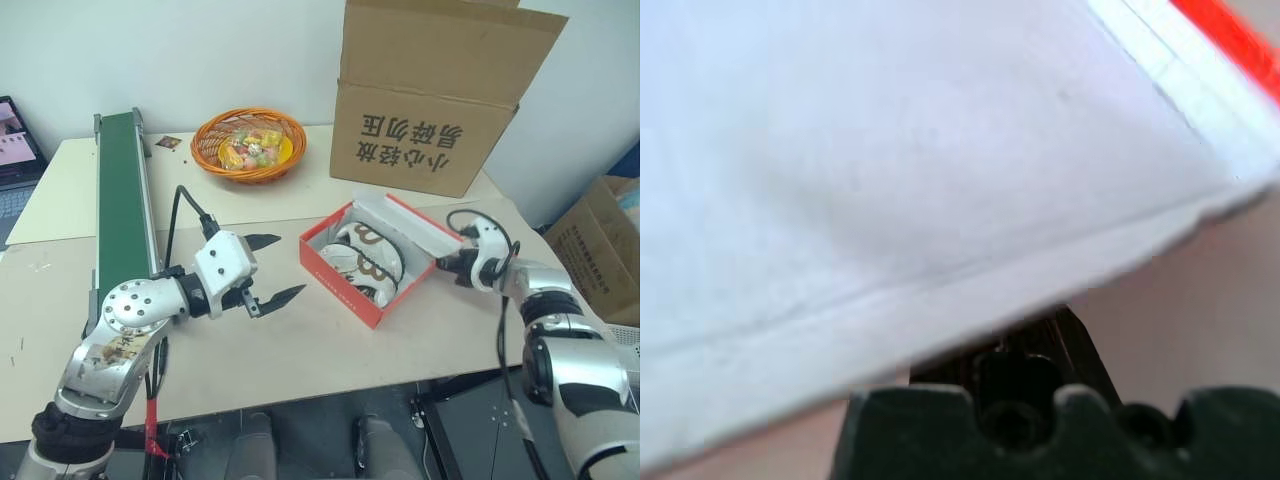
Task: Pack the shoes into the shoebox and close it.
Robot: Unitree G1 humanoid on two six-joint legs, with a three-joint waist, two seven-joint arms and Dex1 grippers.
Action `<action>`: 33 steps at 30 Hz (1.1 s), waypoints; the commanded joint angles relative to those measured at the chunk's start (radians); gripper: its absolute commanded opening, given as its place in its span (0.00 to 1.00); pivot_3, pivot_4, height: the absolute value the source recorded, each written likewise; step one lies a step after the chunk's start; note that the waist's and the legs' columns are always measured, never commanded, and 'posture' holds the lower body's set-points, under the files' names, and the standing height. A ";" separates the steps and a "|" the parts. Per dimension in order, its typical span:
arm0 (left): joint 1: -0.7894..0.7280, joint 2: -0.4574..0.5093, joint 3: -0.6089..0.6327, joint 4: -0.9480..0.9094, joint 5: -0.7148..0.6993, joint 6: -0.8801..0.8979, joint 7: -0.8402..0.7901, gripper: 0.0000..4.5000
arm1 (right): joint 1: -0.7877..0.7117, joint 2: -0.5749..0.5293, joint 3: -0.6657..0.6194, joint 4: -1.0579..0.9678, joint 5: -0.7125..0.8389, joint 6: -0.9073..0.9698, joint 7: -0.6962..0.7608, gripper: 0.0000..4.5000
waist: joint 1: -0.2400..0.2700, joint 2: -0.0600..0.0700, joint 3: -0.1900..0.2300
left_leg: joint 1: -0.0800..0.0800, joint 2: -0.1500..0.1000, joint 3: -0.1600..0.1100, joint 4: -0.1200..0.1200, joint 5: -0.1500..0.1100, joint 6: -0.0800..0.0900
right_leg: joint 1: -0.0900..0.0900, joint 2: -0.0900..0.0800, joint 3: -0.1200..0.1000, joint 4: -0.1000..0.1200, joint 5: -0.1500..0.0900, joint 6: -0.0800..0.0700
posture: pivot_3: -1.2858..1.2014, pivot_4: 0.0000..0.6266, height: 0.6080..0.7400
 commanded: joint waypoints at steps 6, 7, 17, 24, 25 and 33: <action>-0.016 0.007 0.011 -0.037 0.000 -0.006 0.005 1.00 | -0.067 0.031 -0.330 0.065 0.269 0.064 -0.053 0.01 | 0.003 0.000 0.000 | 0.000 0.000 0.000 0.000 0.000 0.000 | 0.000 0.000 0.000 0.000 -0.001 -0.001 | 0.52 0.24 0.85; -0.015 0.008 0.012 -0.038 -0.001 -0.005 0.004 1.00 | -0.066 0.034 -0.339 0.059 0.278 0.068 -0.034 0.01 | 0.003 0.000 0.000 | 0.000 0.000 0.000 0.000 0.000 0.000 | 0.000 0.000 0.000 0.000 -0.001 -0.001 | 0.52 0.24 0.85; -0.027 0.021 0.012 -0.023 -0.002 -0.006 -0.007 1.00 | 0.061 0.087 -0.180 -0.394 0.339 0.130 0.524 0.01 | 0.000 0.001 0.000 | 0.000 0.000 0.000 -0.001 0.000 0.000 | -0.001 0.000 0.000 0.001 0.001 0.002 | 0.52 0.24 0.85; -0.039 0.021 0.011 -0.009 0.004 -0.008 -0.005 1.00 | 0.124 0.063 -0.004 -0.620 0.293 0.174 0.606 0.01 | 0.006 0.001 0.000 | 0.000 0.000 0.000 0.000 -0.003 -0.005 | -0.001 0.000 0.000 0.001 -0.003 -0.004 | 0.52 0.24 0.85; -0.037 0.022 0.012 -0.007 0.005 -0.010 -0.005 1.00 | 0.133 0.056 0.021 -0.660 0.286 0.175 0.610 0.01 | 0.006 0.001 0.000 | 0.000 0.000 0.000 0.000 -0.003 -0.005 | -0.001 0.000 0.000 0.001 -0.003 -0.004 | 0.52 0.24 0.85; -0.024 0.021 0.020 -0.015 0.006 -0.006 0.005 1.00 | 0.207 -0.009 0.168 -0.952 0.253 0.199 0.592 0.01 | 0.009 0.001 0.000 | -0.001 0.000 0.000 0.000 -0.003 -0.005 | -0.001 0.000 0.000 0.001 -0.003 -0.004 | 0.52 0.24 0.85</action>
